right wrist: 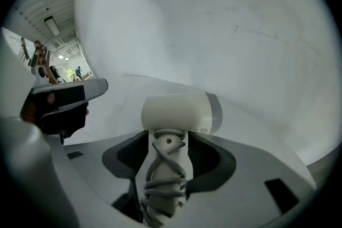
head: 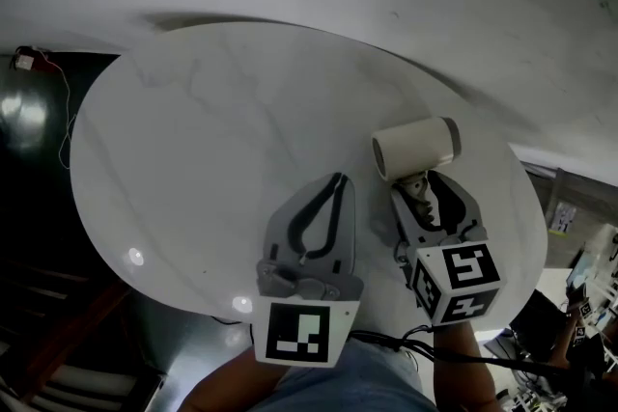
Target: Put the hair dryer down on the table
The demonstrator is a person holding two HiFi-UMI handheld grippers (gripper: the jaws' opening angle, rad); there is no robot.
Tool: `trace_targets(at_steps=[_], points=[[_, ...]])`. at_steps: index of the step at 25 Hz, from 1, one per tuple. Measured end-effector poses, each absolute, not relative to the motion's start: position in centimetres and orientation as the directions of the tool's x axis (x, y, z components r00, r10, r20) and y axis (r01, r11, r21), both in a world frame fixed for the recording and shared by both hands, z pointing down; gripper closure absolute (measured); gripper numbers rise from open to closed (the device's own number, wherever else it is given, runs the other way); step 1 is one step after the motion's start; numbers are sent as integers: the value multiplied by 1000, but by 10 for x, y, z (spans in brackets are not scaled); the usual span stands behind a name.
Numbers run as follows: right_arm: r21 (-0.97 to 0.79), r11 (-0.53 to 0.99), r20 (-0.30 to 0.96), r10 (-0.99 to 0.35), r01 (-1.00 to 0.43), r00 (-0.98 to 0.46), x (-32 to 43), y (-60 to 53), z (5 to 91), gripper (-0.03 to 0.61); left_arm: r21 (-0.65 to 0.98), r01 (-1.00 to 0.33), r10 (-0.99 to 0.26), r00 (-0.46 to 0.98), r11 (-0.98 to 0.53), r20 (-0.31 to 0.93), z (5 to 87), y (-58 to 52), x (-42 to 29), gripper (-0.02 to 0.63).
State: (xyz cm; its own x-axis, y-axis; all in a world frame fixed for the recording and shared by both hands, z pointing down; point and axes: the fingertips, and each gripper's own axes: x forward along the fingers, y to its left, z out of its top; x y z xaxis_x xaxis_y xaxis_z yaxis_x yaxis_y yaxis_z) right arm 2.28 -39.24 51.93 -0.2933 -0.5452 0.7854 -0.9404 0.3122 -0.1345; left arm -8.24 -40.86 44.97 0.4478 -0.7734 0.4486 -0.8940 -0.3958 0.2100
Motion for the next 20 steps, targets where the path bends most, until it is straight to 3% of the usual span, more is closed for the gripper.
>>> trace_targets(at_steps=[8,20], points=[[-152,341,652,-671,-928,-353,25,-361,460,350,163,-890,-806,454,-425,380,405,-366,-64,601],[-67,446,325,-836,-892,-442,42,-245,336,549,83,-900,-877,436,-428,201,307,-242,-20,601]])
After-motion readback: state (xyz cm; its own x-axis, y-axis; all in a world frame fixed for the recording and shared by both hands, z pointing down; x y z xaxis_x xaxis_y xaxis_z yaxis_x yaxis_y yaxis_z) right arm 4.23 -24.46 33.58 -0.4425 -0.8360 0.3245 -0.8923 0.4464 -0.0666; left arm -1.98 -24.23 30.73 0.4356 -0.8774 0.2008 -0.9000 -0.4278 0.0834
